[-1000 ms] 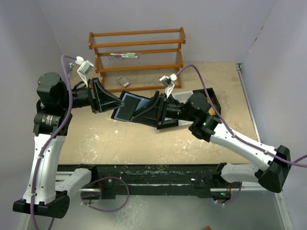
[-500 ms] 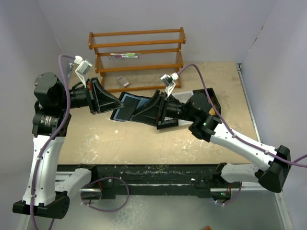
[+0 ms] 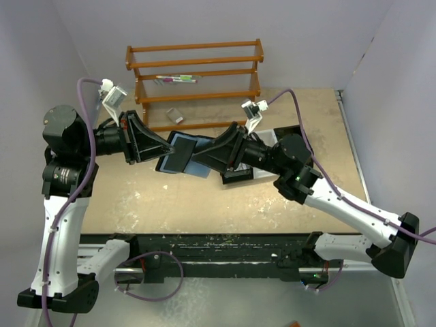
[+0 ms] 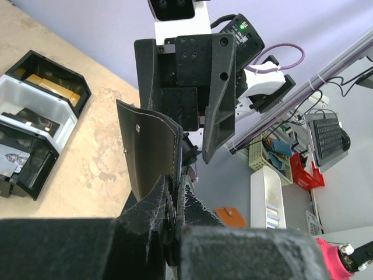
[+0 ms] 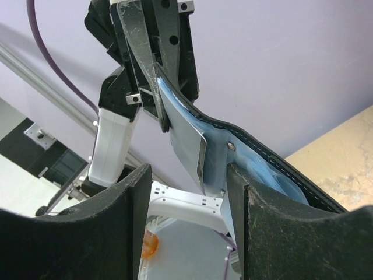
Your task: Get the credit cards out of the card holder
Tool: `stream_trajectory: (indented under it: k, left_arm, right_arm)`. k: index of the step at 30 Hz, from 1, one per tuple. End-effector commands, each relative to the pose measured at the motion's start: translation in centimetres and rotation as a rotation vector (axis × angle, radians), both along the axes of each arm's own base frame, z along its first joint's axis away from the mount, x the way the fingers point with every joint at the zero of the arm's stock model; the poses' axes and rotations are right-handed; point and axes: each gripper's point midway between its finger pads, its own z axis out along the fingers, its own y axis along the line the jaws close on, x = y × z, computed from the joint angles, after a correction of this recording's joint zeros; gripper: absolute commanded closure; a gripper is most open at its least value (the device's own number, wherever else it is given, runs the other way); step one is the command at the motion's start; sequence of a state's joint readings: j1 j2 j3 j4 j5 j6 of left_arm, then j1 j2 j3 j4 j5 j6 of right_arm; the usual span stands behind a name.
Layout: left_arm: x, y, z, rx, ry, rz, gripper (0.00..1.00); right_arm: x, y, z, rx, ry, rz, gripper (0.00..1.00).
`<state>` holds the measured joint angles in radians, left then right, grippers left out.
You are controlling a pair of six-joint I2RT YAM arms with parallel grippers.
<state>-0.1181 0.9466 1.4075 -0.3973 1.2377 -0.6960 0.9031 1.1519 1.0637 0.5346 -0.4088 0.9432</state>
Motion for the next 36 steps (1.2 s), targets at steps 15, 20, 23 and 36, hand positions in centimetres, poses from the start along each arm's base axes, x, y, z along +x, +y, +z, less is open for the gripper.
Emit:
stream_trajectory:
  k: [15, 20, 23, 36]
  left_arm:
    - [-2.2, 0.1, 1.7, -0.015, -0.125, -0.046, 1.00]
    - [-1.9, 0.1, 1.5, -0.012, -0.130, -0.033, 1.00]
    - [-1.7, 0.1, 1.5, -0.012, -0.143, -0.020, 1.00]
    - [-1.7, 0.1, 2.0, -0.019, -0.146, -0.015, 1.00]
  right_arm:
    - [-3.1, -0.1, 4.6, 0.245, -0.102, 0.210, 0.52]
    - [-4.2, -0.6, 4.8, 0.294, -0.114, 0.267, 0.59]
    - [-4.4, -1.1, 5.3, 0.314, -0.127, 0.262, 0.62]
    - [-3.4, -1.1, 3.5, 0.249, -0.105, 0.180, 0.87]
